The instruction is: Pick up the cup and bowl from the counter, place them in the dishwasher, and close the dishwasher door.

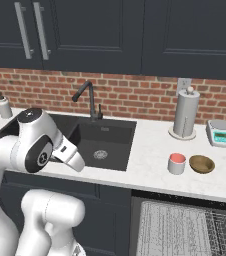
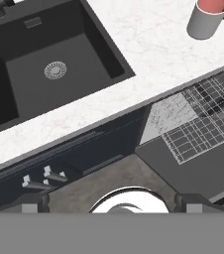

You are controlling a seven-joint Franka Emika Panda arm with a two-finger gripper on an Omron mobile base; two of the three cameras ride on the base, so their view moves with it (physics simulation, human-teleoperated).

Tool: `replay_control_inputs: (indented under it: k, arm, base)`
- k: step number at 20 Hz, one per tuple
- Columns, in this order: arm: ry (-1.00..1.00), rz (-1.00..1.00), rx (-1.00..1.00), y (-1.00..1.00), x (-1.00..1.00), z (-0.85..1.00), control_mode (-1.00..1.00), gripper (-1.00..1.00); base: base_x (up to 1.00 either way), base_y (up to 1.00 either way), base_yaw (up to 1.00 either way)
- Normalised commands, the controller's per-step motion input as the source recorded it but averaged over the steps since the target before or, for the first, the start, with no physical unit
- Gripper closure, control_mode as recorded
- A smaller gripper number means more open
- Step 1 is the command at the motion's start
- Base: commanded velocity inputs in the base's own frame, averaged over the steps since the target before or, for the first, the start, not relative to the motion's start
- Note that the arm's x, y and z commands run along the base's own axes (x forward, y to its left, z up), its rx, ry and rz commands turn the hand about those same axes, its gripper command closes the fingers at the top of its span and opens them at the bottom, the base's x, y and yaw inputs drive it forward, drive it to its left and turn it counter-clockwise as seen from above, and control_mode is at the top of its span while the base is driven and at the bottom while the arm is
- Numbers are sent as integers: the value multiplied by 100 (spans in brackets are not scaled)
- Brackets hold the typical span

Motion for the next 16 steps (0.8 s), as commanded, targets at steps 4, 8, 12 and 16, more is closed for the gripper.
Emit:
replay_control_inputs:
  k: [4, 8, 12, 16]
  arm:
    - [0, 0, 0, 0, 0, 0, -100, -100]
    - [-8, 0, 0, 0, -13, -8, -100, -100]
    - [-13, -7, 0, 0, -39, -18, -100, -100]
    - [-12, -22, 0, 0, -51, -21, -100, -100]
  base:
    - [0, 0, 0]
    - [0, 0, 0]
    - [0, 0, 0]
    - [0, 0, 0]
